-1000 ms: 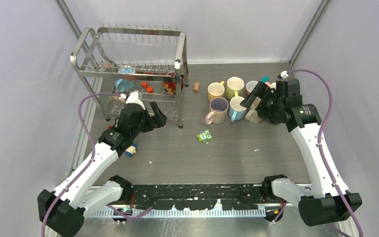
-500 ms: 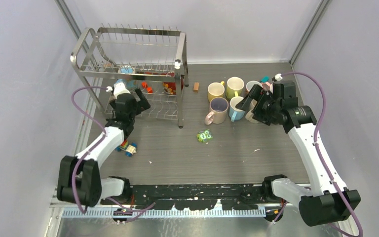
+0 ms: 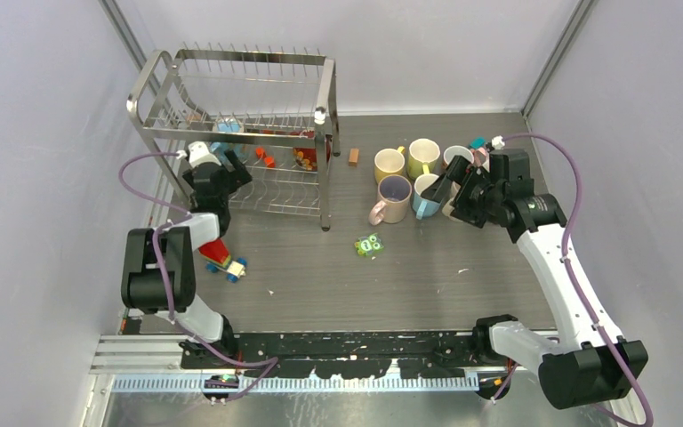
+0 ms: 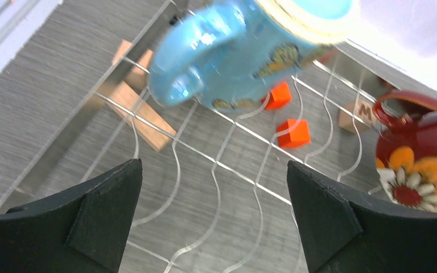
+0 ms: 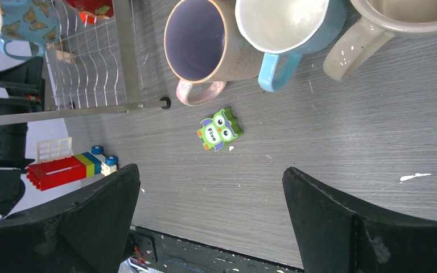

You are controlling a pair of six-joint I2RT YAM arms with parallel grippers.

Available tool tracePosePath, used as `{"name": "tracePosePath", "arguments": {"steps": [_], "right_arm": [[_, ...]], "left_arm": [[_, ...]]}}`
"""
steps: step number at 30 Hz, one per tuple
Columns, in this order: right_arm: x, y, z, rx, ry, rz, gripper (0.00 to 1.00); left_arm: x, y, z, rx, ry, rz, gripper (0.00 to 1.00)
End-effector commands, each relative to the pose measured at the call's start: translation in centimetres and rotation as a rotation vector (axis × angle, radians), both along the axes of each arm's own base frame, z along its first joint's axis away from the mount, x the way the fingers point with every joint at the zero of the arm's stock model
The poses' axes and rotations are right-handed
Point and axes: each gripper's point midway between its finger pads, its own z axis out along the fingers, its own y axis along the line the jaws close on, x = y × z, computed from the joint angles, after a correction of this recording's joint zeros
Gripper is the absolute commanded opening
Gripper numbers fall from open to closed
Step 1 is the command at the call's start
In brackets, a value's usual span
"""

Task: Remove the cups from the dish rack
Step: Adjust the cup in the dish rack.

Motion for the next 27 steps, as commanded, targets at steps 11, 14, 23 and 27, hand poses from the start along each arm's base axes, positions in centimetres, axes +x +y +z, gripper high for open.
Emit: {"name": "tracePosePath", "arguments": {"steps": [11,14,23,27], "right_arm": [[-0.2,1.0,0.9,0.019,-0.051,0.052,1.00],[-0.2,1.1,0.9,0.020,-0.051,0.058,1.00],[-0.3,1.2,0.6,0.013,-0.049,0.063,1.00],[-0.4,1.1,0.4,0.010,-0.046,0.061,1.00]], "left_arm": [[5.5,4.3,5.4,0.049,-0.181,-0.031,1.00],[6.3,4.7,5.5,0.073,-0.179,-0.050,1.00],[7.8,4.4,4.9,0.068,-0.170,-0.147,0.99],[8.0,3.9,4.5,0.033,-0.169,-0.176,0.95]]}}
